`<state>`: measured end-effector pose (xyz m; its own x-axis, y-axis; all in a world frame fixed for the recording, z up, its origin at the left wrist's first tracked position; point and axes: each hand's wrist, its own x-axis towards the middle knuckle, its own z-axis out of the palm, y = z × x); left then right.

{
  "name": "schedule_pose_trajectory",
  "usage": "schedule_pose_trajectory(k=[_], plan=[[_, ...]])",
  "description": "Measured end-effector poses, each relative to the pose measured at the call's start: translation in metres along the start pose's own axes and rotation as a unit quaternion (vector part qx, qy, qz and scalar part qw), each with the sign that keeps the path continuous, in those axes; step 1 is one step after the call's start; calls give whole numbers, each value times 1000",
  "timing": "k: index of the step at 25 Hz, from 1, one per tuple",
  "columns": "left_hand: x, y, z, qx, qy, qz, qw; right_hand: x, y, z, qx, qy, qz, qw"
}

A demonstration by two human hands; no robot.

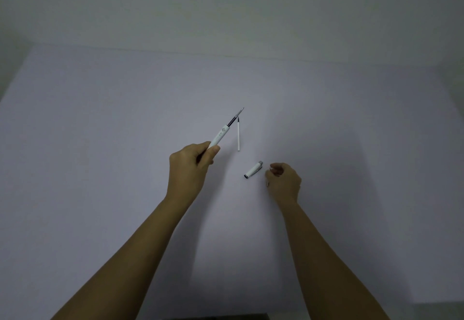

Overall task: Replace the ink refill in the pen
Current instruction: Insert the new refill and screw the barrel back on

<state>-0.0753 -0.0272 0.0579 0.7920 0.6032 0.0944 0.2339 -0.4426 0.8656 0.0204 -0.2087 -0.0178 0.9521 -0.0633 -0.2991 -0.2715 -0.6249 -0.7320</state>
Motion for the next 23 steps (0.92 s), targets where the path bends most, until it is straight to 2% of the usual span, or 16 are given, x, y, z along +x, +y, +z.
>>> schedule_pose_trajectory(k=[5,8,11,13,23], plan=[[-2,-4,-1,5,-10,3,1000,4,-29,-13,172,-25,-14,985],[-3,-4,-3,8,-21,12,1000,1,-58,-23,336,-71,-8,939],[-4,-4,-5,15,-52,19,998,-1,-78,-33,442,-87,-9,893],[-4,-4,-5,18,-76,22,997,-1,-86,-38,466,-94,-15,879],[-5,-3,-7,36,-104,40,993,-5,-95,-41,457,-124,-32,880]])
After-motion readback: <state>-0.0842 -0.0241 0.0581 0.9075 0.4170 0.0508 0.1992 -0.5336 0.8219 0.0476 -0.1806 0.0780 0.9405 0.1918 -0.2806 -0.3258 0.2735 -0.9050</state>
